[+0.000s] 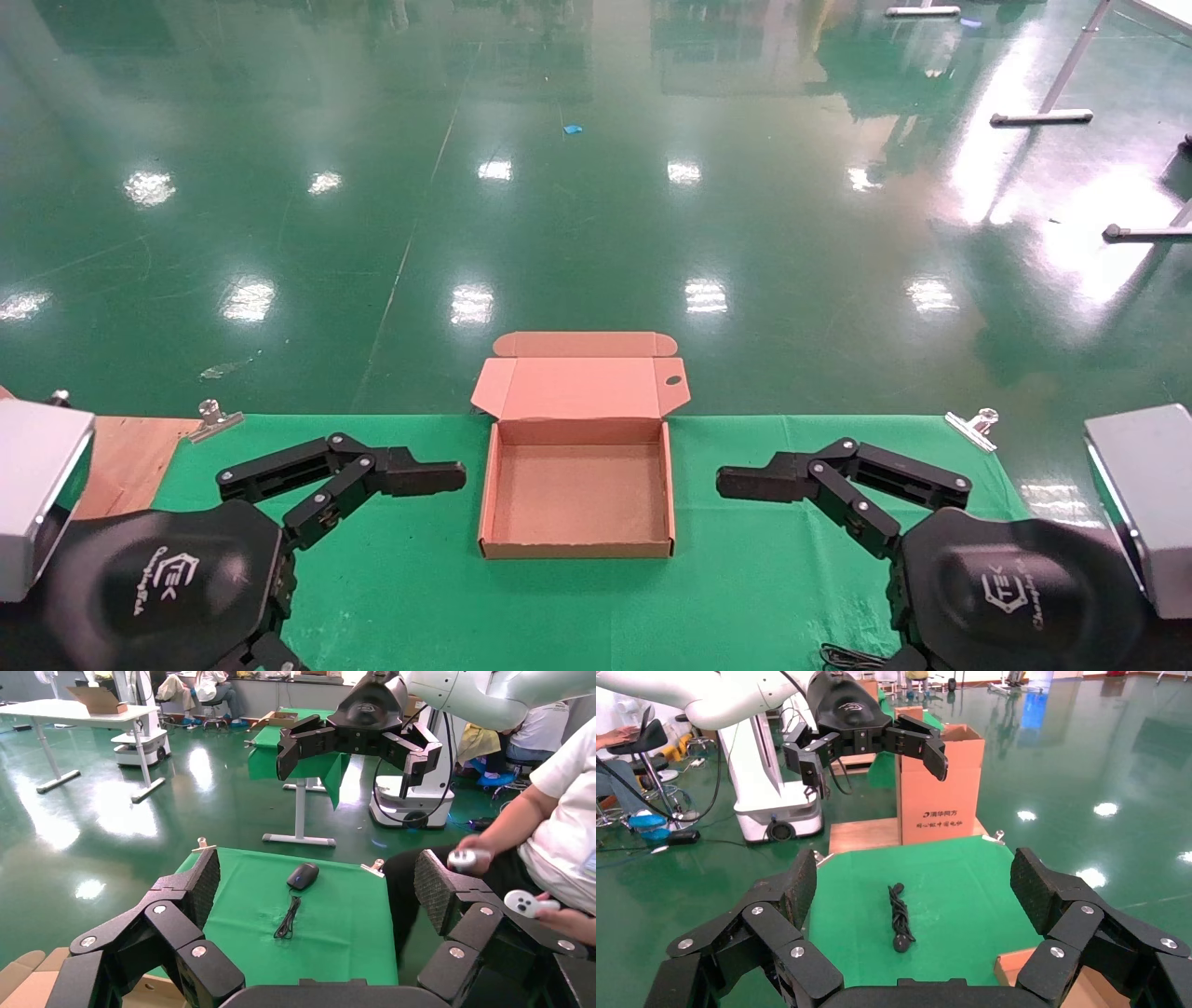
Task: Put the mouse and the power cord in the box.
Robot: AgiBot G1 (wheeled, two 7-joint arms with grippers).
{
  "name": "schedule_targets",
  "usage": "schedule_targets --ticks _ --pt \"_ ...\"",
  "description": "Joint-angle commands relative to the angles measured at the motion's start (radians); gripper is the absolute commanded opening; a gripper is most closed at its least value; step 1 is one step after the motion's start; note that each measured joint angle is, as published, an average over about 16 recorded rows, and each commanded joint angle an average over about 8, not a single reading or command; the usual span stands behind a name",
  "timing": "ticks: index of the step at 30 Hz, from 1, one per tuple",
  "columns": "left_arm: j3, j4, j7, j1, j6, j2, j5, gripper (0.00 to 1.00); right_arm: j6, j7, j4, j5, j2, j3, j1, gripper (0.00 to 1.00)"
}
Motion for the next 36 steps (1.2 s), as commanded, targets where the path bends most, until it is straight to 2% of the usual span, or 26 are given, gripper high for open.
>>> schedule_targets --ticks 1,12,18,22,27,32,36 --pt "0.0 0.0 0.0 0.0 0.0 0.0 0.0 1.0 0.0 0.0 0.0 0.0 0.0 0.0 0.0 1.0" --pt "0.011 -0.003 0.005 -0.008 0.005 0.005 0.02 1.0 -0.001 -0.004 -0.006 -0.002 -0.003 -0.001 -0.003 1.0" --pt "0.068 0.059 0.022 -0.035 0.033 0.041 0.114 1.0 -0.015 -0.058 -0.07 -0.1 -0.024 -0.044 0.002 1.0" --pt "0.117 0.146 0.055 -0.066 0.055 0.055 0.209 1.0 -0.034 -0.104 -0.111 -0.256 -0.041 -0.109 0.054 1.0" --pt "0.173 0.258 0.131 -0.115 0.066 0.059 0.339 1.0 -0.043 -0.141 -0.129 -0.516 -0.078 -0.211 0.17 1.0" --pt "0.259 0.344 0.217 -0.194 0.072 0.073 0.518 1.0 -0.033 -0.169 -0.144 -0.783 -0.147 -0.321 0.283 1.0" --pt "0.339 0.422 0.273 -0.267 0.068 0.108 0.668 1.0 -0.008 -0.19 -0.163 -0.965 -0.212 -0.398 0.338 1.0"
